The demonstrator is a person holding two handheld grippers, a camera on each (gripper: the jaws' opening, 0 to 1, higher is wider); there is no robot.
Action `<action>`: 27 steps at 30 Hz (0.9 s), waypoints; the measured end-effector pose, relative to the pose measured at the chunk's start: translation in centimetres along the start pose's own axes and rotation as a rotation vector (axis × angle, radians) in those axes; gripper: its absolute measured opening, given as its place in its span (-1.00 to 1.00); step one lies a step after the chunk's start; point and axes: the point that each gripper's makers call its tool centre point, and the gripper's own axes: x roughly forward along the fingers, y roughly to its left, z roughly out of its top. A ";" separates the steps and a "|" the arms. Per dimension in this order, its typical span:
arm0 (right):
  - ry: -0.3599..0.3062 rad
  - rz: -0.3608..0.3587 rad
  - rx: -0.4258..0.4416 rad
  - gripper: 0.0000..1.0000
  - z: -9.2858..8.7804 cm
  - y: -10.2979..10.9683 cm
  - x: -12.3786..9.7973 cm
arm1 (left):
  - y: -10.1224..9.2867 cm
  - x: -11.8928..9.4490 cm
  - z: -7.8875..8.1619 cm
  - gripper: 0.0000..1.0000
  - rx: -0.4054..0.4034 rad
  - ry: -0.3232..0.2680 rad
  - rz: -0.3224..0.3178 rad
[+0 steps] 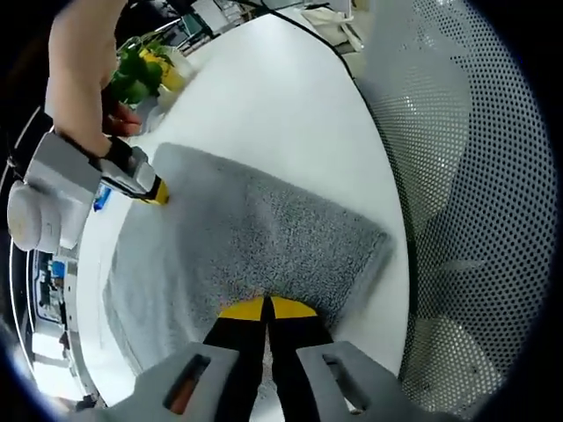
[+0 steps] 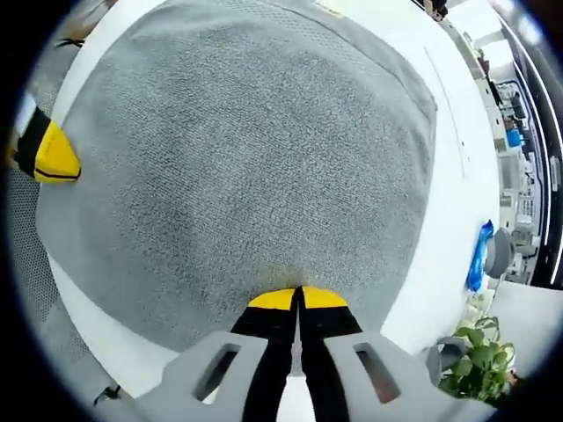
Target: Fold the towel on the table until its edges align and the towel forms a compact rectangular stack.
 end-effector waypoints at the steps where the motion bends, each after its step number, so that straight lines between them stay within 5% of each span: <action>1: -0.001 0.003 0.008 -1.00 0.0 0.1 0.0 | 0.0 0.0 -0.1 -0.99 -0.001 0.004 -0.002; 19: 0.076 0.058 0.100 -1.00 -1.1 1.6 -0.4 | 0.4 -0.3 -2.0 -0.99 -0.029 0.109 0.016; 27: 0.103 0.026 0.008 -1.00 -1.3 2.1 -0.5 | 0.7 -0.4 -2.6 -0.99 -0.043 0.132 0.030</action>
